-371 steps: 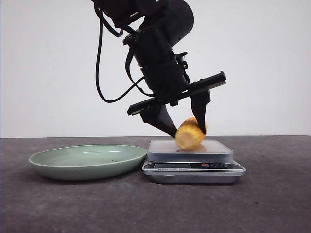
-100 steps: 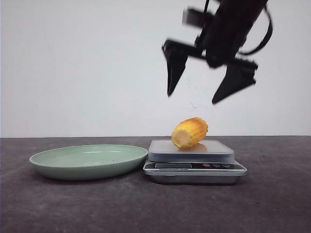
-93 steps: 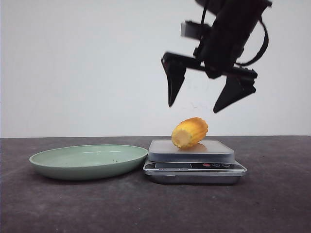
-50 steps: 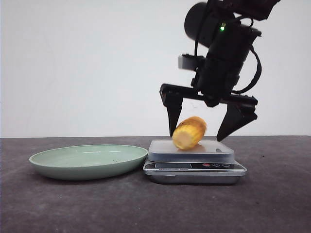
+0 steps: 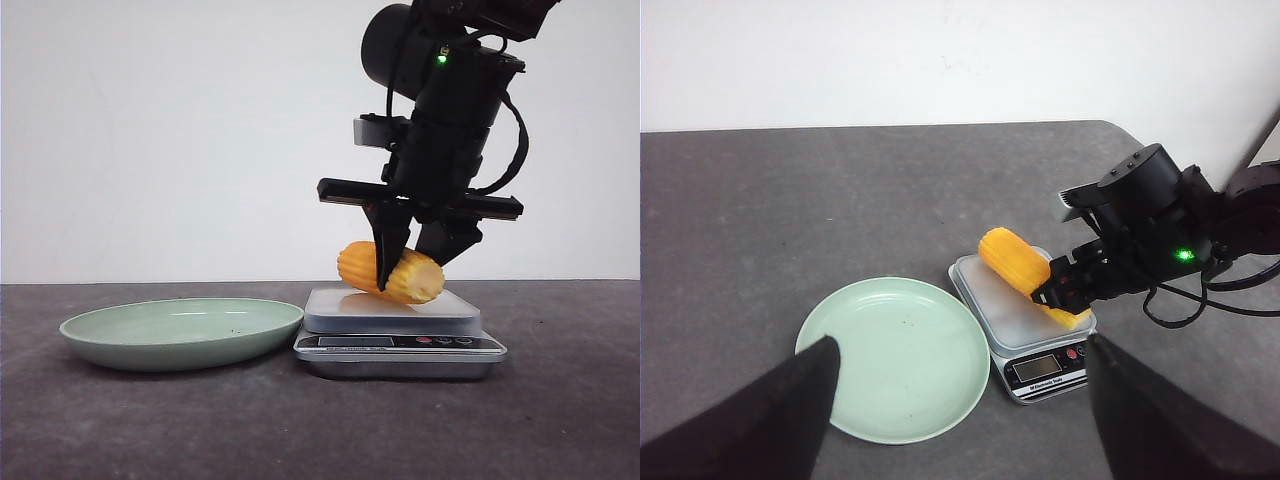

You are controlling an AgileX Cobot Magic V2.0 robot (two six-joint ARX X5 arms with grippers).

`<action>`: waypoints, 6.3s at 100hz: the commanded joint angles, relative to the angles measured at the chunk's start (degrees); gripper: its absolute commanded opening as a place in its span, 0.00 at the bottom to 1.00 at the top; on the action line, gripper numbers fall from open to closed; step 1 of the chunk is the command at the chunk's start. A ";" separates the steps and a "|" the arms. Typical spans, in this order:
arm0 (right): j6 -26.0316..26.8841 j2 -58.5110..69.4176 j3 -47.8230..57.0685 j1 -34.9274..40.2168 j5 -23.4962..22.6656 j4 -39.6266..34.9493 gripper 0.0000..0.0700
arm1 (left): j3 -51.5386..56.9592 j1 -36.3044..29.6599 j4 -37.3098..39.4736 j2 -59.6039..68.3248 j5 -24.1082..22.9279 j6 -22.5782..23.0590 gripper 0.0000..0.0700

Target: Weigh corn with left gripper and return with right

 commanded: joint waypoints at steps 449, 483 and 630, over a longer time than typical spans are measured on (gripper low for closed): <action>3.96 -52.33 31.26 46.27 47.76 -59.78 0.55 | 0.44 -0.52 4.57 0.11 -2.10 1.81 0.44; 1.57 -53.53 30.62 46.31 48.50 -59.60 0.00 | 0.44 -0.55 4.61 0.11 -2.08 2.12 0.01; 1.25 -53.13 20.13 76.54 66.03 -47.67 0.02 | -1.97 -0.55 9.94 0.13 5.99 4.61 0.01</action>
